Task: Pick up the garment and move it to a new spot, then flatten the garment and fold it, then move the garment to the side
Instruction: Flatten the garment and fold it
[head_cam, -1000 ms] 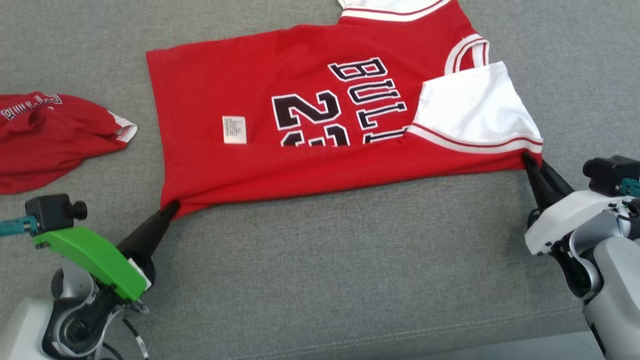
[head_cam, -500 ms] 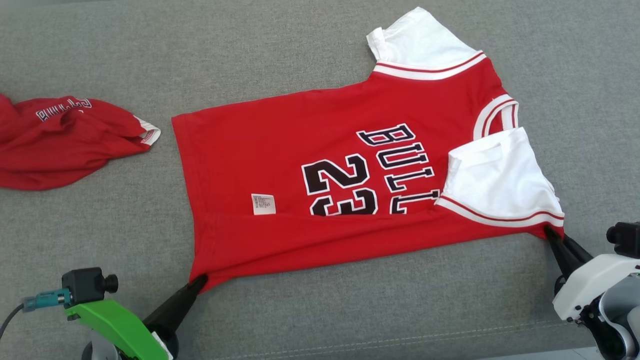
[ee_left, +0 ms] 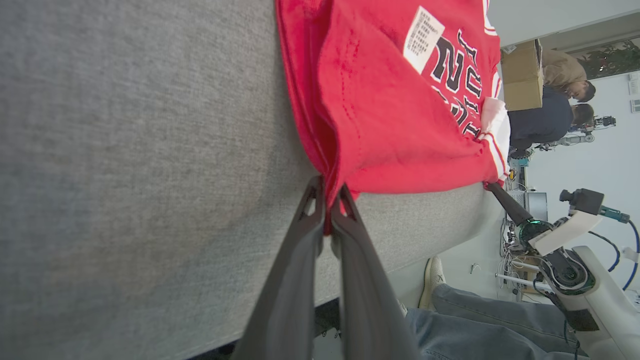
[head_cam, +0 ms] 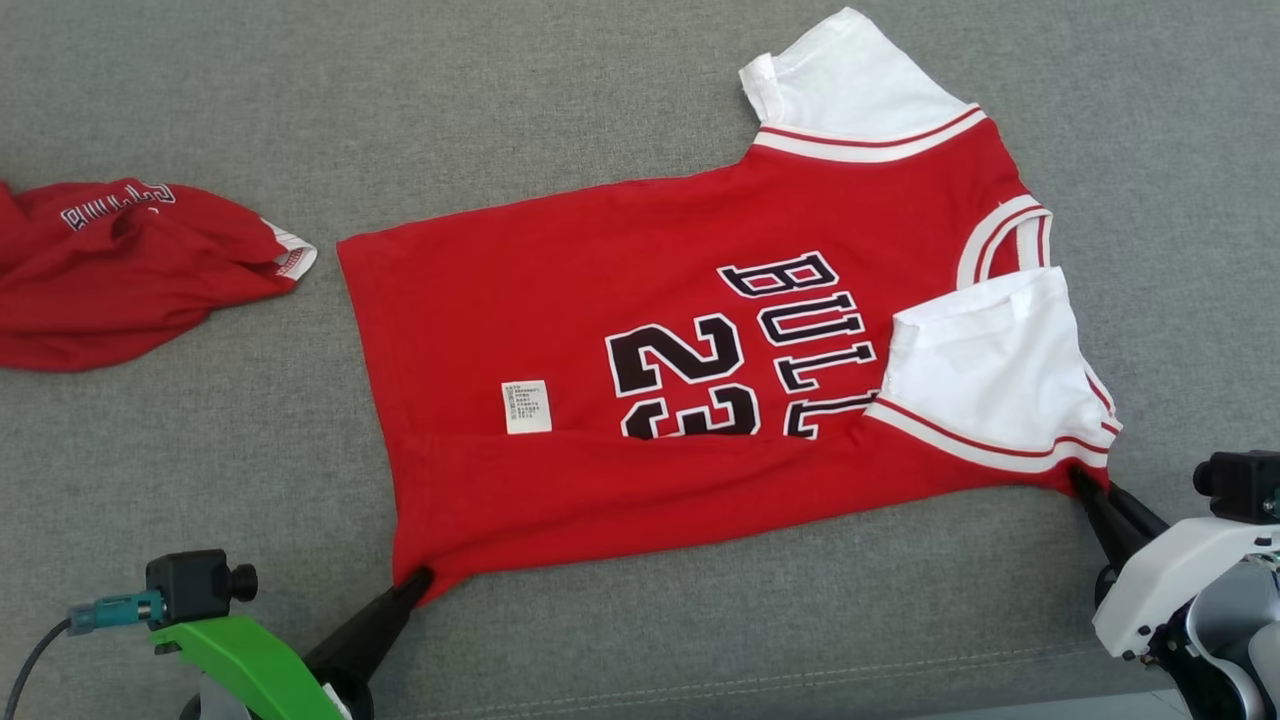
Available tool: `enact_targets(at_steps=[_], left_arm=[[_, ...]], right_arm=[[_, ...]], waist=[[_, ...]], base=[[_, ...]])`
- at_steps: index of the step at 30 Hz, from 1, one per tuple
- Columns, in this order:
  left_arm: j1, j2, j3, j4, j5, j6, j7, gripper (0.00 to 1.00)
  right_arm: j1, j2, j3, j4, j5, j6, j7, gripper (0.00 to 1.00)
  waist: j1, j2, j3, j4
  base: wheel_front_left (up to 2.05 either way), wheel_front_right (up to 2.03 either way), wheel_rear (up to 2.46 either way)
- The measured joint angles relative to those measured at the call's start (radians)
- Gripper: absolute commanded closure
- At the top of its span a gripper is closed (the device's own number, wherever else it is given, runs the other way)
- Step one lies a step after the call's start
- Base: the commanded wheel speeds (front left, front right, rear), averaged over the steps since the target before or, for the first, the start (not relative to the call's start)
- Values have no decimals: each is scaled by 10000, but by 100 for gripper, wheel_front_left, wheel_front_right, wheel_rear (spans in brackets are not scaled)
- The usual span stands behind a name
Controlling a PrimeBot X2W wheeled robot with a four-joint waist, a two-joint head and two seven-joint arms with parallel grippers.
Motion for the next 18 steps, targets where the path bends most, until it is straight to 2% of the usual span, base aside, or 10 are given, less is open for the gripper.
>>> enact_targets(at_steps=[3, 4, 5, 8, 9, 10, 14, 18], left_arm=[[0, -25, -69, 13, 38, 2, 2, 100], [0, -25, -61, 12, 38, 10, -2, 96], [1, -25, -40, 13, 38, 13, -13, 83], [0, -21, -46, 6, 61, 25, -13, 51], [0, -21, -50, 6, 88, 27, -13, 17], [0, -19, -50, 6, 115, 27, -13, 0], [2, 13, -42, 2, 186, 153, -12, 0], [99, 407, -8, -71, 648, 339, -6, 0]], right_arm=[[-2, -10, 104, -209, -21, 0, 140, 100], [-6, -17, 151, -284, -56, 0, 171, 100], [-24, -31, 209, -351, -123, 0, 228, 100], [-37, -150, 242, -556, -322, -90, 245, 38], [-36, -228, 249, -594, -383, -88, 324, 0], [-36, -272, 249, -650, -412, -90, 334, 0], [-33, -301, 251, -895, -422, -178, 577, 0], [-48, -869, 144, -1302, -717, -270, 853, 0]], waist=[[0, 0, 63, 6], [0, 0, 75, 3], [0, 0, 81, -10], [0, 0, 103, -56], [0, 0, 111, -61], [0, 0, 115, -64], [0, 0, 109, -73], [0, 0, 115, -94]], base=[[0, 0, 0], [0, 0, 0], [0, 0, 0], [0, 0, 0], [0, 0, 0], [0, 0, 0], [0, 0, 0], [0, 0, 0]])
